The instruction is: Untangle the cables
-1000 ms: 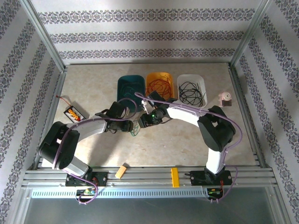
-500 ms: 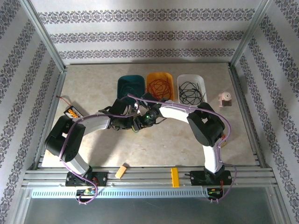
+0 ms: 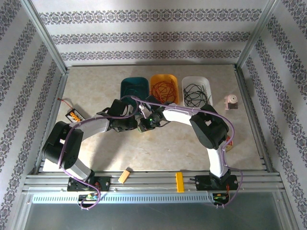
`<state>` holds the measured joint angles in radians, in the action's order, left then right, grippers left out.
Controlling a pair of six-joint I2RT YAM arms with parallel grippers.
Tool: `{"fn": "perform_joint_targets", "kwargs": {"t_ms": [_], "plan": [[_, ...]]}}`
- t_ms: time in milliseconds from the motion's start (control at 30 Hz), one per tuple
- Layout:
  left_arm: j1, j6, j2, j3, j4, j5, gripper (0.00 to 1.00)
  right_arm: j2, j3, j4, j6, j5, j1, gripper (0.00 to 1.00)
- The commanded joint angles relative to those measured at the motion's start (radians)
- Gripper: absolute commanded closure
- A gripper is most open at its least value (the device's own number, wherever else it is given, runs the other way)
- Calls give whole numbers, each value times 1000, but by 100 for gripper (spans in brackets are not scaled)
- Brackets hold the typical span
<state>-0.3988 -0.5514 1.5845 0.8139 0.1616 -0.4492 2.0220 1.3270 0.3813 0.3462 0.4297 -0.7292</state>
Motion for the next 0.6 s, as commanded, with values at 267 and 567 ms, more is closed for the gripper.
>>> {"fn": "perform_joint_targets", "kwargs": {"t_ms": [267,567], "plan": [[15,11,-58,30,166,227,100,-251,-236,20,137,-465,114,100],[38,5,-64,-11,157,213,100,-419,-485,-4,195,-444,246,100]]}}
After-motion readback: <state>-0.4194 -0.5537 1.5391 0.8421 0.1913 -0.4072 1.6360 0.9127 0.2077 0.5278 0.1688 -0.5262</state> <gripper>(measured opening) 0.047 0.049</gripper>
